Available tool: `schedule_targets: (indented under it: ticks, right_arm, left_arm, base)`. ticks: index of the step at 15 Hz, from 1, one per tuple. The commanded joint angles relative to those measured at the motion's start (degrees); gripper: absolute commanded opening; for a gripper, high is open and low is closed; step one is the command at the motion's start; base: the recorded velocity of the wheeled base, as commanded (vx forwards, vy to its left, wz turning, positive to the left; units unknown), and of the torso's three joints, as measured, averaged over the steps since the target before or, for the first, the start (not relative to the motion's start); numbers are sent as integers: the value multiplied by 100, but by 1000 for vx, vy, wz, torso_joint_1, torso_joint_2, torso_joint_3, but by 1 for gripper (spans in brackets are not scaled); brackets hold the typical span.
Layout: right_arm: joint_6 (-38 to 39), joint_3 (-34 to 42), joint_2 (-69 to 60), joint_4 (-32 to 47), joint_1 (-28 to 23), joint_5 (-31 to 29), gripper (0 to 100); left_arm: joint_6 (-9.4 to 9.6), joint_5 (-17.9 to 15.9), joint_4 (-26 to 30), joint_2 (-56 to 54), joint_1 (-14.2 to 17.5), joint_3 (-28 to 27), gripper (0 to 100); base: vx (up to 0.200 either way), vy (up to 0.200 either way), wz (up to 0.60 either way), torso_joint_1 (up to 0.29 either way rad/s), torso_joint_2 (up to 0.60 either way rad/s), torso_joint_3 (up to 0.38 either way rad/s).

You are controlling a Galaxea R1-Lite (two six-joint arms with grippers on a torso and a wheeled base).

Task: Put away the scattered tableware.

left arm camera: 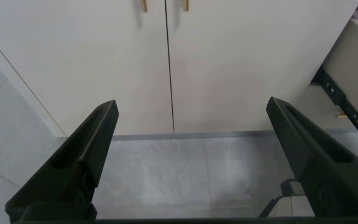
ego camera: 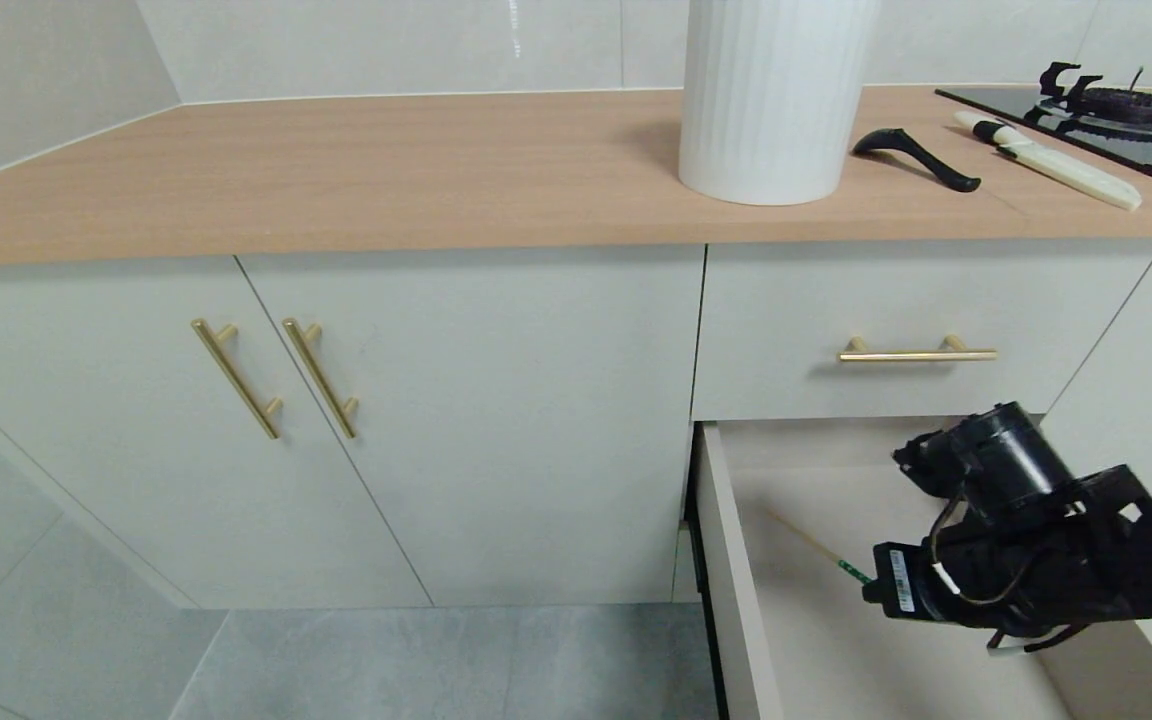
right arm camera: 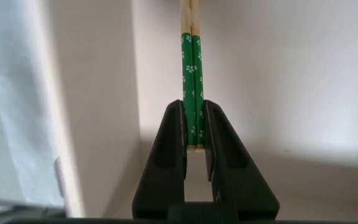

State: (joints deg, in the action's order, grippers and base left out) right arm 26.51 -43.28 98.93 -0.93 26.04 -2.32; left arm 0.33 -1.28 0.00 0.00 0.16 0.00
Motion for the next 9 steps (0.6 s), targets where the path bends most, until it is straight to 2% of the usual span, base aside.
schedule_targets:
  ticks: [1, 3, 9]
  right_arm:
    - [91, 153, 874, -417, 182, -129, 0]
    - [73, 364, 1225, -988, 182, -138, 0]
    - [73, 469, 1902, -1393, 226, -146, 0]
  left_arm:
    - [2, 5, 0, 0, 2, 0, 100]
    - [2, 5, 0, 0, 2, 0, 100]
    - [2, 5, 0, 0, 2, 0, 100]
  base:
    - [0, 0, 0, 0, 0, 0]
    - [0, 0, 0, 0, 0, 0]
    - [0, 0, 0, 0, 0, 0]
